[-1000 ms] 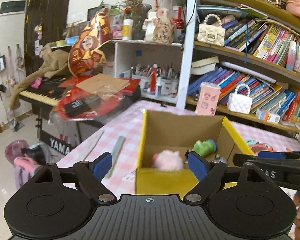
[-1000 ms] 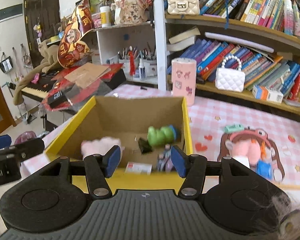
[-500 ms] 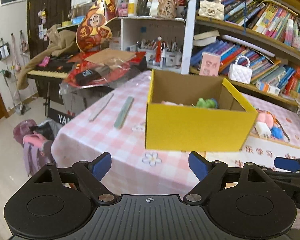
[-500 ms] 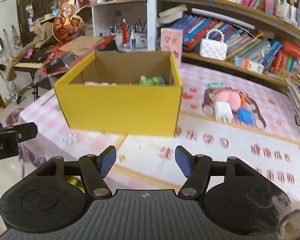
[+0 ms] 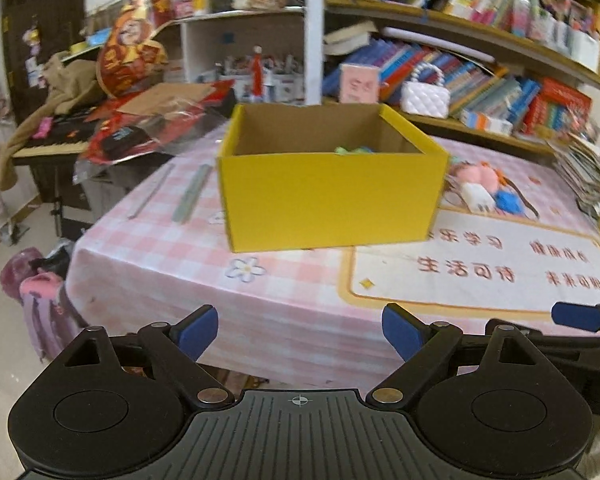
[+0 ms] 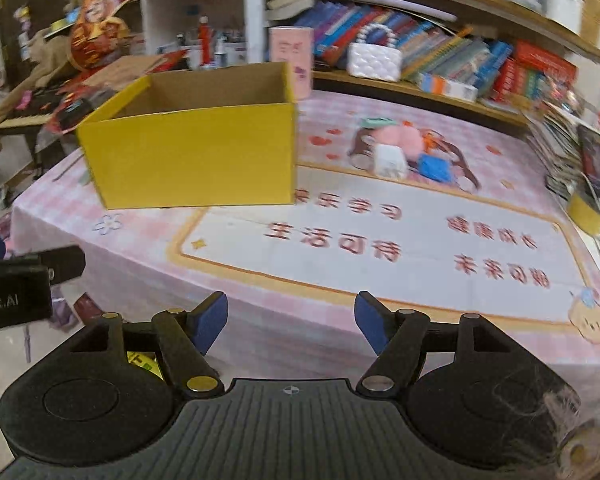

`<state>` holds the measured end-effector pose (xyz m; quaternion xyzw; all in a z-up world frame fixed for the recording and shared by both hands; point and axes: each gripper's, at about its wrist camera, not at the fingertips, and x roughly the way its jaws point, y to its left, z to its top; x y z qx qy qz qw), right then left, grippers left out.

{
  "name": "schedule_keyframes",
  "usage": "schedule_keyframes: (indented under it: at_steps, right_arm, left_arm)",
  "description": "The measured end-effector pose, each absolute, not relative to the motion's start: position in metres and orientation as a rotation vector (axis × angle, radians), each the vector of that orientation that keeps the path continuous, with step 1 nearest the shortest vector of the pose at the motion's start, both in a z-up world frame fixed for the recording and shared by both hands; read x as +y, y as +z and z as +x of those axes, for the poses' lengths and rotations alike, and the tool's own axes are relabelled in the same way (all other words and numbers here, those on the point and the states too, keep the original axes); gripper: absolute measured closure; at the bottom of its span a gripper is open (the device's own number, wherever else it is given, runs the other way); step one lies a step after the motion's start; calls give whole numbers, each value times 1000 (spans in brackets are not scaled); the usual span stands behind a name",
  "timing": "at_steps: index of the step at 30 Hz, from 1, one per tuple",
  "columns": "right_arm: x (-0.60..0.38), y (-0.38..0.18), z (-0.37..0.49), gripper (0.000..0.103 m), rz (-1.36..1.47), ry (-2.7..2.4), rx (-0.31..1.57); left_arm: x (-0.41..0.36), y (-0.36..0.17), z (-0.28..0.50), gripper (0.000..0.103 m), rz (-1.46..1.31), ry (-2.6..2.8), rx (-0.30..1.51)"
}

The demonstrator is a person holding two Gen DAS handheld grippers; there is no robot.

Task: Organize objects
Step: 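Move both tools back from the box toward the remaining toys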

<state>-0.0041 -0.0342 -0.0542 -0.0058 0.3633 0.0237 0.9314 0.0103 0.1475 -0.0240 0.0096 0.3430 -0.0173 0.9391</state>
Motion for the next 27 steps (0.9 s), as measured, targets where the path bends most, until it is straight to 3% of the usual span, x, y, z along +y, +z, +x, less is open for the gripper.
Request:
schedule_keyframes:
  at_steps: [27]
  right_arm:
    - [-136, -61, -16, 29, 62, -250, 792]
  left_arm:
    - [38, -39, 51, 11, 84, -287, 761]
